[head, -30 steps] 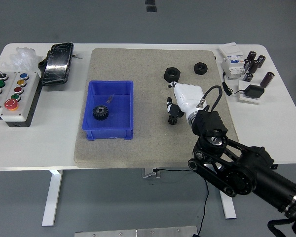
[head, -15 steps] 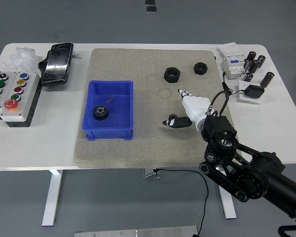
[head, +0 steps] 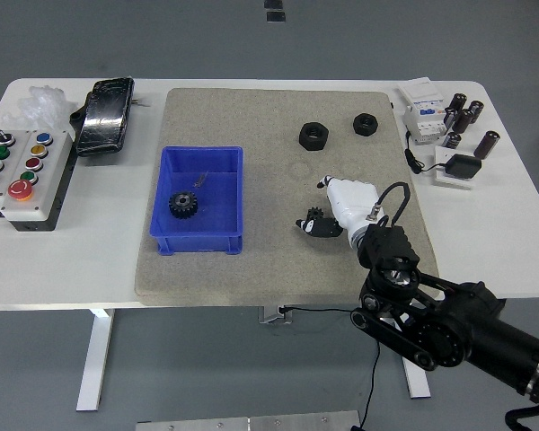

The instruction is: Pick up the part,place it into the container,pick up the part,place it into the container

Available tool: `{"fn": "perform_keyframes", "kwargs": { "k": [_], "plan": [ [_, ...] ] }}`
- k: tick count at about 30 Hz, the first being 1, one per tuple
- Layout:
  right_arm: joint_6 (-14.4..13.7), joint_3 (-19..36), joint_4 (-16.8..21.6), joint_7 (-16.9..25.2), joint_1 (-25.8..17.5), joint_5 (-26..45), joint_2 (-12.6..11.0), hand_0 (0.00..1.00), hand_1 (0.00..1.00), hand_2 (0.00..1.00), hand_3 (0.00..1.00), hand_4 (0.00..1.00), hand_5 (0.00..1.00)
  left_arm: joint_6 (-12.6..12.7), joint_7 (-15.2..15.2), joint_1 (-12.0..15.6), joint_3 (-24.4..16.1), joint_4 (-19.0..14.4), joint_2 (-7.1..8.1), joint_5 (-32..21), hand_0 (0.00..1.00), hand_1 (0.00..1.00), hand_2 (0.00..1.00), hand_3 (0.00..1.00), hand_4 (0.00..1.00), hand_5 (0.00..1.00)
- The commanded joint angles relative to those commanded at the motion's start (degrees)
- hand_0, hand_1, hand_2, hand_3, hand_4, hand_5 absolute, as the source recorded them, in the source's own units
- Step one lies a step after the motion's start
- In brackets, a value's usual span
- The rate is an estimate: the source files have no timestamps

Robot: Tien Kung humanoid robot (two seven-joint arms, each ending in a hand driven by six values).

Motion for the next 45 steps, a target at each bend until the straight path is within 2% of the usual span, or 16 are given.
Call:
{"fn": "perform_keyframes", "kwargs": {
  "k": [2, 3, 8, 9, 14, 15, 20, 21, 26, 27, 30, 34, 38, 39, 44, 45],
  "plan": [
    [0.18, -0.80, -0.59, 0.00, -0.04, 0.85, -0.05, 0.225, 0.475, 0.400, 0.648, 0.570, 0.329, 0.04, -0.09, 0.03, -0.12, 0.00, -0.02, -0.11, 0.662, 0.572, 0.551, 0.638, 0.600, 0.498],
    [0.14, -1.33, -0.91, 0.00, -0.10, 1.43, -0.07, 0.228, 0.479, 0.404, 0.642, 0.533, 0.329, 0.04, -0.14, 0.04, -0.12, 0.00, -0.02, -0.15, 0.662, 0.572, 0.550, 0.636, 0.596, 0.496],
    [-0.44, -2.65, -1.47, 0.00, -0.21, 2.59, 0.25, 0.228, 0.479, 0.404, 0.642, 0.533, 0.329, -0.01, -0.13, 0.04, -0.04, 0.00, 0.04, -0.05, 0.662, 0.572, 0.550, 0.636, 0.596, 0.496],
    [-0.69, -2.73, -1.50, 0.00, -0.19, 2.61, 0.38, 0.226, 0.471, 0.386, 0.631, 0.470, 0.325, -0.03, -0.14, 0.03, 0.03, 0.00, 0.04, -0.05, 0.662, 0.572, 0.549, 0.636, 0.595, 0.496],
    [-2.08, -2.73, -1.53, 0.00, -0.07, 2.13, 0.71, 0.226, 0.471, 0.386, 0.631, 0.470, 0.325, -0.12, -0.19, -0.07, 0.54, 0.00, 0.10, -0.09, 0.662, 0.572, 0.549, 0.636, 0.595, 0.496],
    [-2.34, -2.72, -1.56, 0.00, -0.05, 2.10, 0.72, 0.224, 0.465, 0.362, 0.607, 0.464, 0.275, -0.14, -0.20, -0.08, 0.68, 0.00, 0.11, -0.14, 0.662, 0.572, 0.549, 0.636, 0.593, 0.499],
    [-3.97, -3.09, -2.01, 0.00, 0.00, 2.43, 0.94, 0.224, 0.465, 0.362, 0.607, 0.464, 0.275, -0.18, -0.14, -0.08, 0.92, 0.00, 0.05, -0.23, 0.662, 0.572, 0.549, 0.636, 0.593, 0.499],
    [-4.33, -3.22, -2.07, 0.00, 0.00, 2.45, 1.01, 0.223, 0.464, 0.359, 0.592, 0.536, 0.231, -0.18, -0.13, -0.07, 0.92, 0.00, 0.03, -0.23, 0.662, 0.571, 0.548, 0.636, 0.592, 0.498],
    [-5.92, -3.48, -1.93, 0.00, 0.17, 2.40, 1.21, 0.223, 0.464, 0.359, 0.592, 0.536, 0.231, -0.17, -0.10, -0.08, 0.95, 0.00, 0.02, -0.30, 0.662, 0.571, 0.548, 0.636, 0.592, 0.498],
    [-6.19, -3.52, -1.78, 0.00, 0.31, 2.33, 1.23, 0.223, 0.467, 0.359, 0.588, 0.531, 0.188, -0.16, -0.09, -0.10, 0.98, 0.00, 0.02, -0.34, 0.662, 0.571, 0.548, 0.636, 0.592, 0.500],
    [-6.87, -4.01, -1.05, 0.00, 1.22, 2.06, 1.45, 0.223, 0.467, 0.359, 0.588, 0.531, 0.188, -0.15, -0.03, -0.13, 1.02, 0.00, 0.04, -0.39, 0.662, 0.571, 0.548, 0.636, 0.592, 0.500],
    [-7.17, -5.86, 0.82, 0.00, 3.87, 0.66, 2.58, 0.221, 0.466, 0.356, 0.589, 0.528, 0.200, -0.16, 0.16, -0.16, 0.88, 0.00, 0.07, -0.20, 0.662, 0.571, 0.549, 0.636, 0.593, 0.503],
    [-7.45, -9.21, 2.90, 0.00, 7.75, -1.51, 5.16, 0.221, 0.466, 0.356, 0.589, 0.528, 0.200, -0.20, 0.32, -0.23, 0.75, 0.00, 0.15, 0.10, 0.662, 0.571, 0.549, 0.636, 0.593, 0.503],
    [-7.51, -9.76, 3.25, 0.00, 8.39, -2.00, 5.68, 0.234, 0.494, 0.419, 0.609, 0.509, 0.218, -0.21, 0.34, -0.25, 0.75, 0.00, 0.17, 0.13, 0.662, 0.571, 0.549, 0.636, 0.594, 0.504],
    [-8.11, -12.93, 5.12, 0.00, 11.80, -5.35, 8.40, 0.234, 0.494, 0.419, 0.609, 0.509, 0.218, -0.11, 0.40, -0.39, 0.84, 0.00, 0.22, 0.20, 0.662, 0.571, 0.549, 0.636, 0.594, 0.504],
    [-7.82, -13.46, 5.16, 0.00, 12.22, -5.52, 8.40, 0.626, 0.886, 0.939, 0.941, 0.745, 0.482, -0.10, 0.45, -0.40, 0.81, 0.00, 0.23, 0.24, 0.662, 0.569, 0.550, 0.638, 0.594, 0.504]
  ]
}}
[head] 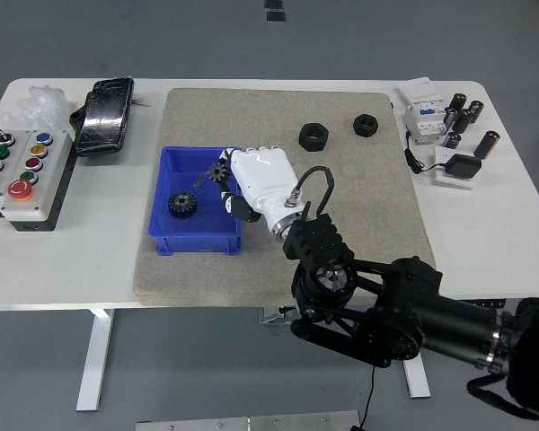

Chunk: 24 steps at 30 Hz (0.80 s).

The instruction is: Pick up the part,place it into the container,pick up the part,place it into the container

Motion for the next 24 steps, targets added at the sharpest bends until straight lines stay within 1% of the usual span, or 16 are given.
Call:
{"fn": "perform_keyframes", "kwargs": {
  "k": [2, 5, 6, 9, 11, 12, 15, 17, 18, 21, 23, 24],
  "plan": [
    [1.25, -1.37, -0.36, 0.00, 0.79, 0.22, 0.00, 0.626, 0.886, 0.939, 0.941, 0.745, 0.482, 0.03, 0.13, -0.05, -0.13, 0.00, 0.01, 0.11, 0.662, 0.569, 0.550, 0.638, 0.594, 0.504],
    [1.88, -2.63, -0.91, 0.00, 1.18, 0.58, 0.00, 0.626, 0.886, 0.939, 0.941, 0.745, 0.482, 0.05, 0.14, -0.11, -0.18, 0.00, 0.04, 0.06, 0.662, 0.569, 0.550, 0.638, 0.594, 0.504],
    [1.91, -2.72, -1.08, 0.00, 1.14, 0.70, 0.00, 0.808, 0.989, 0.998, 0.998, 0.868, 0.553, 0.05, 0.13, -0.13, -0.22, 0.00, 0.06, 0.08, 0.662, 0.569, 0.550, 0.638, 0.595, 0.505],
    [1.63, -2.23, -1.54, 0.00, 0.40, 1.21, 0.00, 0.808, 0.989, 0.998, 0.998, 0.868, 0.553, 0.03, 0.02, -0.23, -0.16, 0.00, 0.14, 0.05, 0.662, 0.569, 0.550, 0.638, 0.595, 0.505],
    [0.76, -1.01, -1.70, 0.00, -0.80, 1.07, 0.00, 0.808, 0.989, 0.998, 0.998, 0.868, 0.553, 0.02, -0.15, -0.27, -0.07, 0.00, 0.20, -0.03, 0.662, 0.569, 0.550, 0.638, 0.595, 0.505],
    [0.25, -0.29, -1.69, 0.00, -1.40, 0.80, 0.00, 0.809, 0.986, 0.998, 0.998, 0.911, 0.590, 0.01, -0.22, -0.27, -0.05, 0.00, 0.22, -0.03, 0.662, 0.569, 0.548, 0.638, 0.593, 0.507],
    [-1.99, 2.79, -0.72, 0.00, -3.40, -1.46, -0.07, 0.809, 0.986, 0.998, 0.998, 0.911, 0.590, -0.04, -0.27, -0.21, -0.15, 0.00, 0.18, 0.20, 0.662, 0.569, 0.548, 0.638, 0.593, 0.507],
    [-4.04, 5.65, 0.46, 0.00, -5.15, -3.19, -0.59, 0.809, 0.986, 0.998, 0.998, 0.911, 0.590, -0.08, -0.31, -0.18, -0.21, 0.00, 0.09, 0.37, 0.662, 0.569, 0.548, 0.638, 0.593, 0.507],
    [-5.29, 7.24, 1.01, 0.00, -6.25, -3.36, -1.09, 0.781, 0.958, 0.987, 0.994, 0.907, 0.600, -0.11, -0.36, -0.15, -0.19, 0.00, 0.02, 0.40, 0.662, 0.571, 0.549, 0.638, 0.594, 0.510],
    [-9.12, 12.75, 1.83, 0.00, -9.62, -0.93, -2.84, 0.781, 0.958, 0.987, 0.994, 0.907, 0.600, -0.16, -0.52, -0.13, -0.06, 0.00, -0.17, 0.32, 0.662, 0.571, 0.549, 0.638, 0.594, 0.510],
    [-11.86, 16.88, 2.13, 1.57, -12.13, 2.03, -4.25, 0.781, 0.958, 0.987, 0.994, 0.907, 0.600, -0.17, -0.63, -0.12, 0.09, 0.00, -0.28, 0.08, 0.662, 0.571, 0.549, 0.638, 0.594, 0.510],
    [-13.19, 18.96, 2.27, 2.98, -13.38, 3.72, -4.95, 0.710, 0.863, 0.878, 0.888, 0.905, 0.605, -0.16, -0.70, -0.10, 0.20, 0.00, -0.31, -0.10, 0.662, 0.571, 0.552, 0.639, 0.592, 0.507]
  ]
}}
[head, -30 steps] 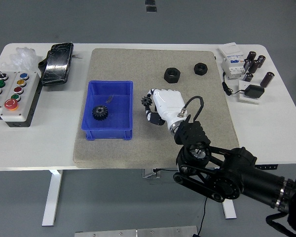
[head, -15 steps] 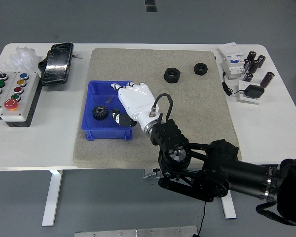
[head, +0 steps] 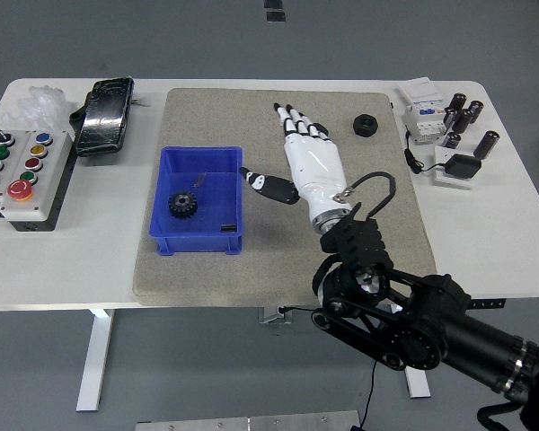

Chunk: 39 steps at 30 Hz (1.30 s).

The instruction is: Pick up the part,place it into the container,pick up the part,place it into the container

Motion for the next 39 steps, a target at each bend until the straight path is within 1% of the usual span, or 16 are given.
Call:
{"fn": "perform_keyframes", "kwargs": {
  "k": [1, 2, 4, 5, 6, 11, 14, 18, 20, 23, 24, 27, 29, 30, 34, 39],
  "plan": [
    [-1.31, 1.98, 0.21, 1.76, -1.14, 1.96, -0.90, 0.710, 0.863, 0.878, 0.888, 0.905, 0.605, 0.04, -0.07, 0.04, 0.11, 0.00, -0.01, -0.27, 0.662, 0.571, 0.552, 0.639, 0.592, 0.507],
    [-1.71, 3.91, 0.37, 3.79, -2.26, 4.03, -1.65, 0.710, 0.863, 0.878, 0.888, 0.905, 0.605, 0.08, -0.12, 0.08, 0.16, 0.00, 0.01, -0.47, 0.662, 0.571, 0.552, 0.639, 0.592, 0.507],
    [-1.71, 7.80, 0.81, 8.21, -4.56, 8.50, -2.93, 0.710, 0.863, 0.878, 0.888, 0.905, 0.605, 0.12, -0.15, 0.18, 0.08, 0.00, 0.09, -0.55, 0.662, 0.571, 0.552, 0.639, 0.592, 0.507],
    [-1.71, 10.26, 1.83, 10.96, -6.16, 11.25, -3.82, 0.710, 0.863, 0.878, 0.888, 0.905, 0.605, 0.14, -0.12, 0.21, -0.20, 0.00, 0.15, -0.33, 0.662, 0.571, 0.552, 0.639, 0.592, 0.507],
    [-1.71, 11.99, 2.50, 13.02, -7.19, 13.27, -4.27, 0.680, 0.773, 0.780, 0.767, 0.918, 0.604, 0.15, -0.13, 0.21, -0.28, 0.00, 0.17, -0.28, 0.663, 0.571, 0.552, 0.640, 0.592, 0.506],
    [-1.71, 20.81, 7.56, 24.02, -13.46, 24.17, -5.78, 0.680, 0.773, 0.780, 0.767, 0.918, 0.604, 0.11, -0.50, 0.21, 0.10, 0.00, 0.12, -0.70, 0.663, 0.571, 0.552, 0.640, 0.592, 0.506],
    [-1.71, 25.23, 9.47, 30.56, -17.62, 30.70, -6.13, 0.678, 0.767, 0.775, 0.759, 0.919, 0.608, 0.05, -0.65, 0.28, 0.29, 0.00, 0.07, -0.89, 0.663, 0.572, 0.553, 0.640, 0.593, 0.505],
    [-1.71, 30.46, 9.02, 39.84, -22.99, 39.98, -5.41, 0.685, 0.757, 0.770, 0.756, 0.925, 0.593, 0.05, -0.39, 0.56, -0.09, 0.00, 0.17, -0.44, 0.663, 0.572, 0.553, 0.640, 0.596, 0.499],
    [-1.71, 32.21, 8.84, 43.60, -24.21, 43.88, -4.82, 0.685, 0.757, 0.770, 0.756, 0.925, 0.593, 0.08, -0.21, 0.65, -0.45, 0.00, 0.35, 0.02, 0.663, 0.572, 0.553, 0.640, 0.596, 0.499],
    [-1.71, 33.49, 8.80, 48.37, -24.39, 48.75, -4.14, 0.685, 0.757, 0.770, 0.756, 0.925, 0.593, 0.05, -0.15, 0.64, -0.74, 0.00, 0.82, 0.66, 0.663, 0.572, 0.553, 0.640, 0.596, 0.499],
    [-1.71, 33.60, 8.81, 49.58, -24.33, 49.99, -4.08, 0.667, 0.754, 0.768, 0.754, 0.934, 0.511, 0.04, -0.22, 0.58, -0.72, 0.00, 0.99, 0.69, 0.663, 0.572, 0.554, 0.639, 0.598, 0.501],
    [-1.71, 33.75, 8.90, 53.28, -24.49, 53.92, -4.10, 0.667, 0.754, 0.768, 0.754, 0.934, 0.511, 0.00, -0.68, 0.34, -0.11, 0.00, 1.49, 0.23, 0.663, 0.572, 0.554, 0.639, 0.598, 0.501],
    [-1.71, 33.87, 8.91, 54.80, -24.82, 56.08, -4.11, 0.667, 0.754, 0.768, 0.754, 0.934, 0.511, -0.03, -0.91, 0.23, 0.26, 0.00, 1.64, -0.07, 0.663, 0.572, 0.554, 0.639, 0.598, 0.501],
    [-1.71, 33.91, 8.89, 55.30, -24.94, 56.90, -4.10, 0.667, 0.750, 0.762, 0.752, 0.939, 0.480, -0.04, -0.98, 0.21, 0.40, 0.00, 1.67, -0.17, 0.663, 0.572, 0.555, 0.639, 0.604, 0.504],
    [-1.71, 34.08, 8.87, 56.73, -25.26, 59.23, -4.10, 0.667, 0.750, 0.762, 0.752, 0.939, 0.480, -0.10, -1.04, 0.38, 0.70, 0.00, 1.54, -0.28, 0.663, 0.572, 0.555, 0.639, 0.604, 0.504],
    [-1.71, 34.25, 9.68, 57.12, -25.69, 59.57, -4.11, 0.666, 0.746, 0.763, 0.758, 0.938, 0.492, -0.06, -0.97, 0.65, 0.51, 0.00, 1.22, -0.18, 0.663, 0.572, 0.556, 0.638, 0.606, 0.501]
  ]
}}
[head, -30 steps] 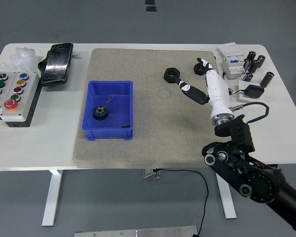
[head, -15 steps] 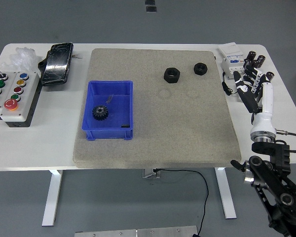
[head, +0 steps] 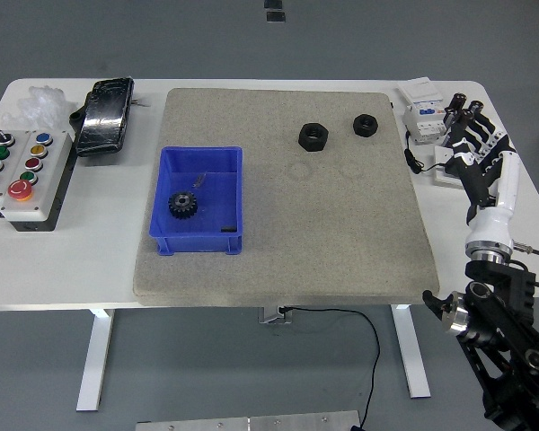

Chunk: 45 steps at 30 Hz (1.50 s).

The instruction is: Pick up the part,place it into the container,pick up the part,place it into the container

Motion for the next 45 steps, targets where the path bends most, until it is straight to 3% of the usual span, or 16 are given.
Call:
{"fn": "perform_keyframes", "kwargs": {
  "k": [10, 16, 20, 26, 27, 28, 38, 39, 45],
  "plan": [
    [0.00, 1.93, 1.46, -1.65, -0.74, -2.52, 0.31, 0.650, 0.739, 0.761, 0.759, 0.938, 0.506, 0.10, -0.36, -0.32, 0.07, 0.00, -0.85, -0.54, 0.662, 0.572, 0.555, 0.637, 0.616, 0.486],
    [0.00, 2.75, 6.57, -13.45, -0.31, -15.76, 0.09, 0.655, 0.741, 0.775, 0.775, 0.944, 0.532, 0.25, -0.43, -0.26, 0.11, 0.00, -1.17, -0.75, 0.662, 0.573, 0.555, 0.636, 0.618, 0.487],
    [0.00, 2.92, 6.77, -18.04, -0.12, -22.81, 0.09, 0.655, 0.741, 0.775, 0.775, 0.944, 0.532, 0.24, -0.44, -0.33, 0.15, 0.00, -1.17, -0.79, 0.662, 0.573, 0.555, 0.636, 0.618, 0.487],
    [0.03, 3.16, 3.75, -10.16, -0.48, -14.61, 0.38, 0.655, 0.743, 0.776, 0.784, 0.958, 0.515, 0.18, -0.25, -0.28, 0.15, 0.00, -1.25, -0.76, 0.662, 0.572, 0.555, 0.636, 0.620, 0.485],
    [0.01, 3.27, 3.60, -9.22, -0.51, -13.32, 0.39, 0.685, 0.736, 0.763, 0.804, 0.978, 0.779, 0.17, -0.21, -0.26, 0.12, 0.00, -1.27, -0.73, 0.661, 0.572, 0.555, 0.636, 0.621, 0.484],
    [0.00, 3.49, 3.66, -9.15, -0.53, -12.67, 0.37, 0.685, 0.736, 0.763, 0.804, 0.978, 0.779, 0.16, -0.17, -0.23, 0.09, 0.00, -1.28, -0.70, 0.661, 0.572, 0.555, 0.636, 0.621, 0.484],
    [0.00, 3.67, 8.74, -26.81, -0.03, -32.13, -0.08, 0.717, 0.760, 0.738, 0.749, 0.973, 0.800, 0.06, 0.12, -0.16, 0.03, 0.00, -1.28, -0.75, 0.662, 0.571, 0.554, 0.637, 0.623, 0.480],
    [0.00, 3.51, 8.85, -28.54, 0.06, -34.20, -0.11, 0.751, 0.801, 0.747, 0.799, 0.966, 0.815, 0.03, 0.19, -0.16, -0.02, 0.00, -1.29, -0.67, 0.661, 0.572, 0.549, 0.638, 0.626, 0.478],
    [0.00, 3.21, 7.56, -34.76, -0.10, -40.64, -0.11, 0.751, 0.801, 0.747, 0.799, 0.966, 0.815, 0.02, 0.25, -0.14, -0.11, 0.00, -1.32, -0.59, 0.661, 0.572, 0.549, 0.638, 0.626, 0.478]
  ]
}}
